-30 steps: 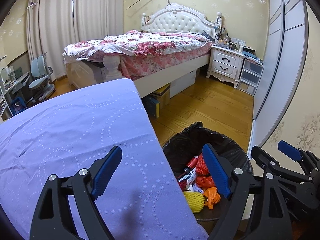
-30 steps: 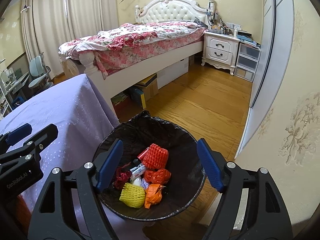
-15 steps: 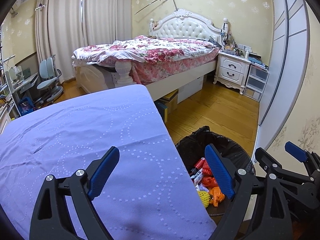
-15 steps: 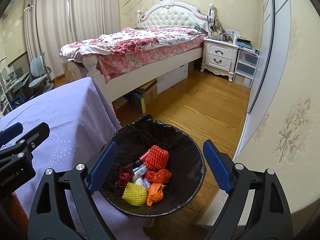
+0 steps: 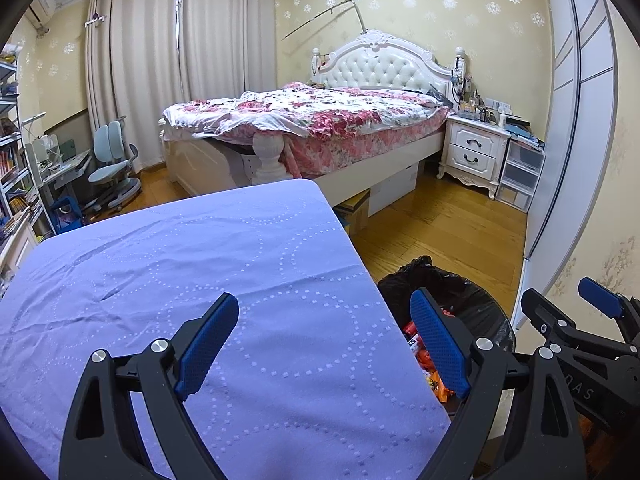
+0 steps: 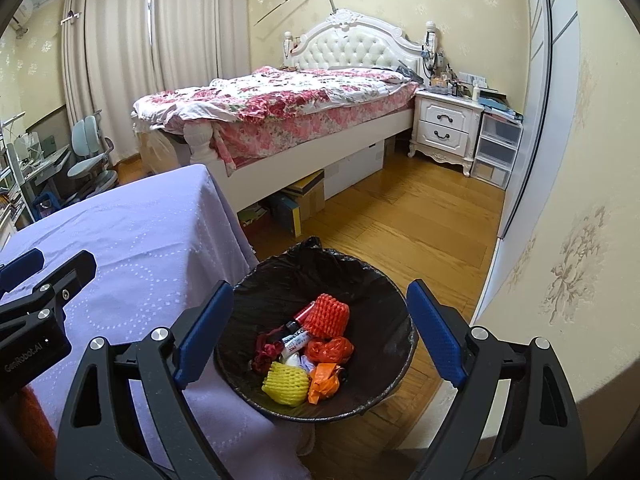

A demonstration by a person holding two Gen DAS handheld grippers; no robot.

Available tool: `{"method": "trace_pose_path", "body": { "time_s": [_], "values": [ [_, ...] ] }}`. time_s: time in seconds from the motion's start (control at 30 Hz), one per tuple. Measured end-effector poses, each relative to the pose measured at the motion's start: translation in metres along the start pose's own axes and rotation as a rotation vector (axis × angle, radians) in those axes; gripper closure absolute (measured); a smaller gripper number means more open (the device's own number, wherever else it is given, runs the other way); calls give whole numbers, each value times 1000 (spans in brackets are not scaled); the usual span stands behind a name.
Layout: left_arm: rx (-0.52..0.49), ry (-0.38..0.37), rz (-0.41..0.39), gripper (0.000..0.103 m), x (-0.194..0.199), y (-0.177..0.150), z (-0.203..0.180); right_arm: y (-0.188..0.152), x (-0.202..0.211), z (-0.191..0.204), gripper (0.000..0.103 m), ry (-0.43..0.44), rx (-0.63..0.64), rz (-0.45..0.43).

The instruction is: Collect trash

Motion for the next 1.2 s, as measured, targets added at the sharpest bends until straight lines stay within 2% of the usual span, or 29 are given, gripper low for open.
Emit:
{"method": "trace_pose_path", "body": {
  "time_s": [0.57,1.2],
  "values": [
    [28,32,-39,15,41,-7,30,-5,39,20,17,41,16,-27],
    [44,40,-42,15,45,-12,39,-5,52,25,17,42,30,-40]
  ]
}}
Point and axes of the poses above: each gripper's, at about its wrist camera, not at the fingertips, and x roughly against the way its jaws point, z to its left, y to its top, the point moved 9 cm from there along -x, roughly the way its jaws point
